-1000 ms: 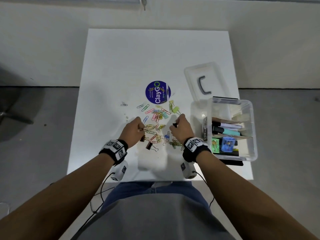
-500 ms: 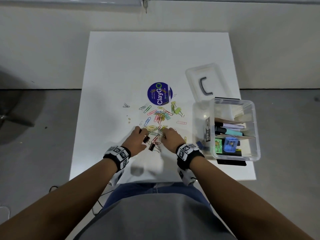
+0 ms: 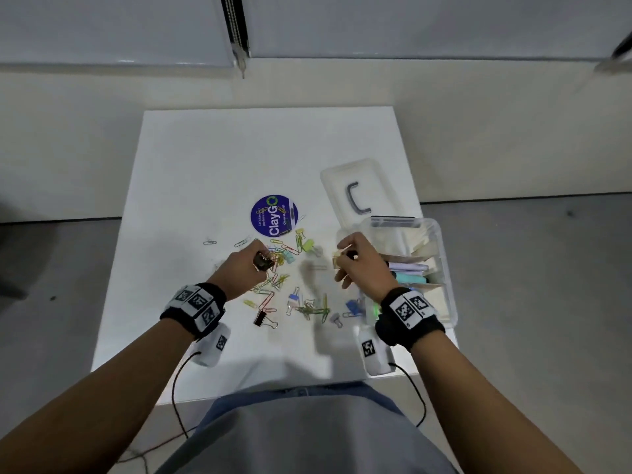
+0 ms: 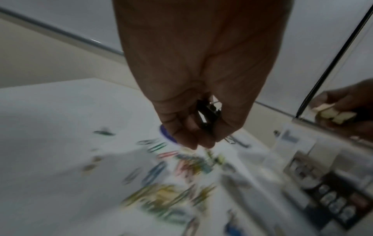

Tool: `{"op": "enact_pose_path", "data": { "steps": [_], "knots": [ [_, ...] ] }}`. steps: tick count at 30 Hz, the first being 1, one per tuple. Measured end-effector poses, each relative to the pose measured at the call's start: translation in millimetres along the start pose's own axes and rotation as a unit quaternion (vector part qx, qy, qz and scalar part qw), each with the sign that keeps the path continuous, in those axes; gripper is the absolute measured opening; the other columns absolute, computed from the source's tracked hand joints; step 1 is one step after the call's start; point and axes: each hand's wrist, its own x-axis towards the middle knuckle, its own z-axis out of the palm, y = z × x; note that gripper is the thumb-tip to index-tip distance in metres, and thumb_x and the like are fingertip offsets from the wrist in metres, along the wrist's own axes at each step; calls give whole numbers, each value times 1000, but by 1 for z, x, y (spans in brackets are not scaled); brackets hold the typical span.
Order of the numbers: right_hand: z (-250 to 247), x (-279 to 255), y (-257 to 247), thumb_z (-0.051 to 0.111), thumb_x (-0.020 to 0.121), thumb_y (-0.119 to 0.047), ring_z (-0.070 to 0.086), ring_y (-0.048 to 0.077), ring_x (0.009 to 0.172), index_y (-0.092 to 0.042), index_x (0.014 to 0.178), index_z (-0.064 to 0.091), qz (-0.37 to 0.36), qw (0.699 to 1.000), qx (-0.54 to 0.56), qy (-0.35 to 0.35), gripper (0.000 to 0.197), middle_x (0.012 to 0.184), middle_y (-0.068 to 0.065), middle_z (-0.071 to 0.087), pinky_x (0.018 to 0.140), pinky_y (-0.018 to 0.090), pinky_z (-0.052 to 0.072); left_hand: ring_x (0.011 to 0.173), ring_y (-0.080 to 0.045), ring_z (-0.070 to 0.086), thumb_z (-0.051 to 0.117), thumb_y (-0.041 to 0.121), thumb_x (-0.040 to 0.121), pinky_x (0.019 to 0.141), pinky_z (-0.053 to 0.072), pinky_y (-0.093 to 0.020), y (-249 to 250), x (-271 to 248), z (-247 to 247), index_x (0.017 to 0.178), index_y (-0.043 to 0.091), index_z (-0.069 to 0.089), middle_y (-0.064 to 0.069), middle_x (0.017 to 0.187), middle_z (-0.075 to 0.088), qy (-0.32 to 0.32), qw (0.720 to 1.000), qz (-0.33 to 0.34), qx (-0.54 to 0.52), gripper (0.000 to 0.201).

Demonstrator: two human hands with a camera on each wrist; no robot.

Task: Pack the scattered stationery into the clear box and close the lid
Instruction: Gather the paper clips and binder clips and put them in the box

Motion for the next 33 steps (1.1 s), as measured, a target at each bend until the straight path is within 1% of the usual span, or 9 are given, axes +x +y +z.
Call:
{"op": "enact_pose_path", "data": {
  "steps": [4, 7, 9, 14, 19, 22, 25, 28, 33],
  "knots": [
    [-67, 5, 3, 51, 90, -6, 65, 20, 60, -14, 103, 54, -1, 992, -7, 124, 16, 81, 8, 63, 51, 30, 50, 78, -20, 64, 61, 8, 84, 70, 55, -38, 82, 20, 31, 102, 28, 51, -5, 89, 67, -38, 994, 74, -66, 29],
    [-110, 13, 9, 50, 89, -2, 64, 23, 62, -9, 102, 53, 21, 983, -15, 184, 15, 81, 9, 60, 54, 34, 56, 77, -19, 63, 61, 10, 84, 64, 51, -30, 147, 36, 68, 107, 25, 51, -2, 91, 66, -52, 988, 122, -74, 29],
    [-129, 19, 12, 48, 89, -1, 62, 23, 62, -7, 102, 52, 38, 980, -29, 191, 15, 83, 12, 59, 56, 34, 56, 77, -17, 60, 59, 9, 84, 59, 45, -22, 182, 48, 93, 110, 22, 51, -2, 95, 63, -49, 987, 140, -59, 30],
    [-147, 30, 16, 48, 90, 0, 64, 21, 59, -9, 99, 55, 51, 984, -61, 156, 14, 84, 14, 62, 56, 33, 57, 79, -18, 54, 56, 0, 84, 64, 38, -24, 226, 70, 128, 113, 14, 53, -1, 93, 58, -36, 991, 127, -21, 32],
    [-133, 36, 14, 50, 89, -2, 67, 22, 61, -10, 98, 57, 16, 991, -60, 121, 14, 86, 11, 65, 63, 40, 61, 91, -32, 61, 51, -2, 83, 68, 45, -35, 207, 81, 129, 110, 9, 49, -14, 100, 61, 27, 987, 120, 98, 30],
    [-115, 45, 7, 51, 91, -5, 68, 25, 66, -10, 103, 57, 6, 990, -116, 86, 15, 91, 12, 67, 65, 36, 60, 101, -33, 59, 50, -3, 85, 78, 48, -38, 197, 84, 128, 129, 8, 45, -17, 113, 56, 22, 980, 114, 159, 46],
    [-104, 53, 3, 51, 90, -6, 66, 31, 88, -8, 116, 56, 14, 979, -200, 31, 26, 107, 15, 67, 78, 37, 56, 103, -34, 57, 52, -2, 86, 79, 45, -36, 191, 84, 118, 135, 10, 39, -18, 117, 52, -1, 986, 111, 128, 52],
    [-99, 56, -2, 52, 89, -7, 59, 31, 110, -7, 125, 53, -1, 951, -309, 17, 36, 121, 15, 63, 86, 31, 46, 93, -21, 54, 57, 1, 85, 85, 45, -31, 170, 80, 95, 135, 16, 41, -11, 116, 52, -3, 992, 114, 56, 55],
    [-60, 65, -26, 50, 88, -9, 59, 28, 104, -10, 116, 57, -80, 940, -327, 61, 29, 113, 12, 62, 86, 36, 49, 95, -25, 58, 54, 3, 86, 81, 45, -31, 79, 85, 52, 115, 11, 56, -12, 109, 58, 73, 996, 12, 56, 30]
  ]
}}
